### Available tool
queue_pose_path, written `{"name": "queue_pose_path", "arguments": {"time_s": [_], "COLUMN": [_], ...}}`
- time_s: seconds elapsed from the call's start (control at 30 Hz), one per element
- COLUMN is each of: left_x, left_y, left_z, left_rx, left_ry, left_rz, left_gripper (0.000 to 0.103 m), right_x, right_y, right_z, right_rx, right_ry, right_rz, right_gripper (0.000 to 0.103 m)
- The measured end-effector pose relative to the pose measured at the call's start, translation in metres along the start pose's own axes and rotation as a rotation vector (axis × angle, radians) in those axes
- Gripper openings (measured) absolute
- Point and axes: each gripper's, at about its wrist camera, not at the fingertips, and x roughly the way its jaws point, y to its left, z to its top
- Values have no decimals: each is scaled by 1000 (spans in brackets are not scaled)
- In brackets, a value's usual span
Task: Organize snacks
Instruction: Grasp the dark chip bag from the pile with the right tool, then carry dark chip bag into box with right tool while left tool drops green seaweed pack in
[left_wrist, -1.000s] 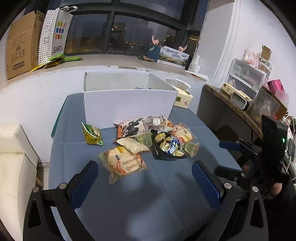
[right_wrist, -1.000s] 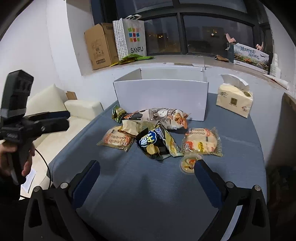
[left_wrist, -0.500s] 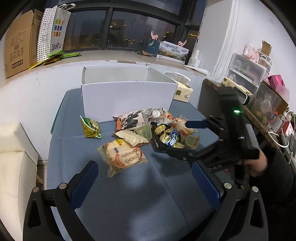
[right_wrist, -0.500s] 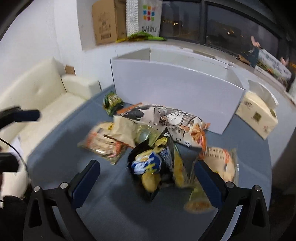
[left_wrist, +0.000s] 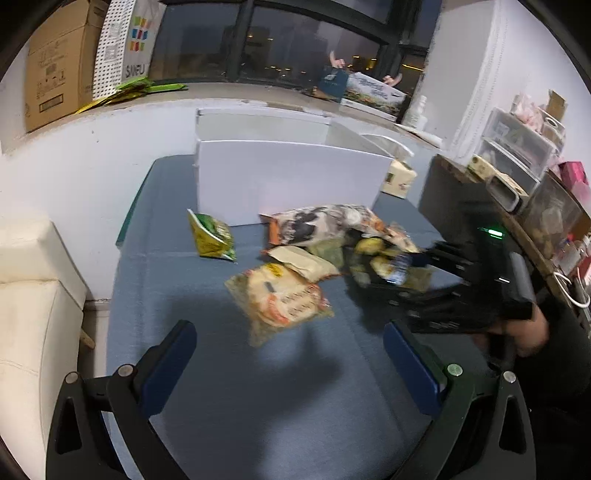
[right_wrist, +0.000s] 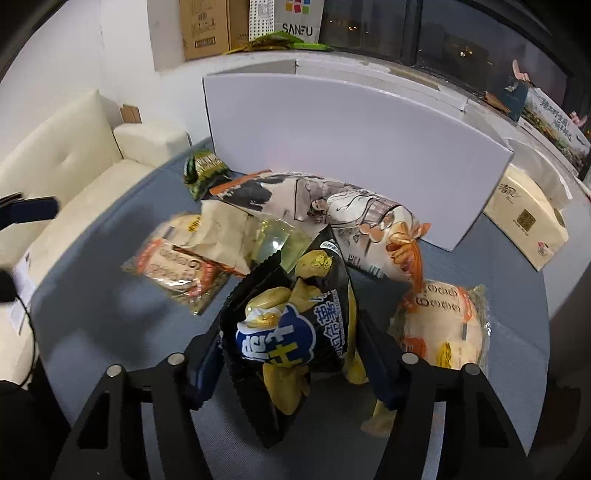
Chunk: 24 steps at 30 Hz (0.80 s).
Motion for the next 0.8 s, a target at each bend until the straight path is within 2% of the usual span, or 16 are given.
{"name": "queue_pose_path", "arguments": {"time_s": [0.27,0.5,0.6,0.7,0.77,0.8], "left_x": [34,89,114,133,141,141], "left_y": [29,73,96,107,107,105], "left_z": [33,71,78,80,80,80], "left_rx": [-38,-183,-296,-331,-313,-286], "left_ry": [18,63,102,135,151,143], "left_rz": [29,33,5,21,33,47], "left_gripper": [103,103,102,101,93,79], "right_x": [-63,-104,-105,-109,-110,-110], "right_y": [-13,-17,-12,-14,-15,-15], "right_z": [-18,-34,-35,-37,-38,-38], "right_rx": [134,205,213,219,218,216], "right_ry": [-135,-219,-229,-236,-237,-237], "right_rz": [117,180,190,197,196,198], "right_gripper": [67,67,67,67,67,67]}}
